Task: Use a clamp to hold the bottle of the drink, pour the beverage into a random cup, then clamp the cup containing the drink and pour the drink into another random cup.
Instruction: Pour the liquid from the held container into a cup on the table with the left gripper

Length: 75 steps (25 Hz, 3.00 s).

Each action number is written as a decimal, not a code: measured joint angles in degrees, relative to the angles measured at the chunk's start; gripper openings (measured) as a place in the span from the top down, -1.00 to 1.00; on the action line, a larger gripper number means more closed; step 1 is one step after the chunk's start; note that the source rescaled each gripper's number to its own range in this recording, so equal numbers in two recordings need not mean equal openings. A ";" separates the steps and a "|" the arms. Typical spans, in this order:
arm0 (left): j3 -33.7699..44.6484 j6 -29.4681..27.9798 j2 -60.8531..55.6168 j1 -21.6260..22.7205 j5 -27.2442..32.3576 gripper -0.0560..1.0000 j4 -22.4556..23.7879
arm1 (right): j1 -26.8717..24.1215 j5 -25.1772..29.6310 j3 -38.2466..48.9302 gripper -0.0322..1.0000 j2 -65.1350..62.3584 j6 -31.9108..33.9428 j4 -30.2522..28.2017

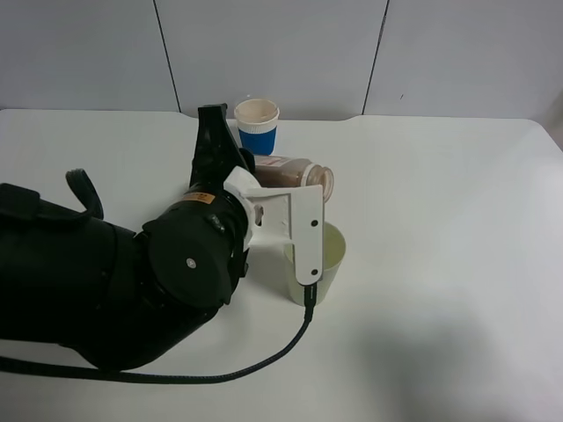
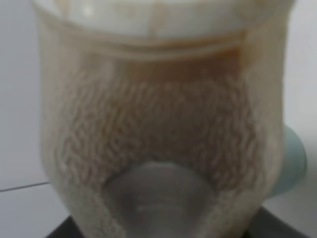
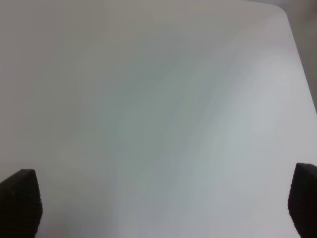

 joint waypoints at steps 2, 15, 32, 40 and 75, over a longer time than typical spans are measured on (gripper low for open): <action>0.00 0.04 0.00 0.00 0.00 0.86 0.67 | 0.00 0.00 0.00 -1.00 0.00 0.00 0.00; 3.37 0.11 0.00 0.00 -0.86 0.86 3.36 | 0.00 0.00 0.00 -1.00 0.00 0.00 0.00; 3.48 0.11 0.00 0.00 -1.55 0.86 8.07 | 0.00 0.00 0.00 -1.00 0.00 0.00 0.00; 4.78 0.11 0.00 0.00 -2.23 0.86 8.59 | 0.00 0.00 0.00 -1.00 0.00 0.00 0.00; 5.36 0.11 0.00 2.94 -2.82 0.86 13.70 | 0.00 0.00 0.00 -1.00 0.00 0.00 0.00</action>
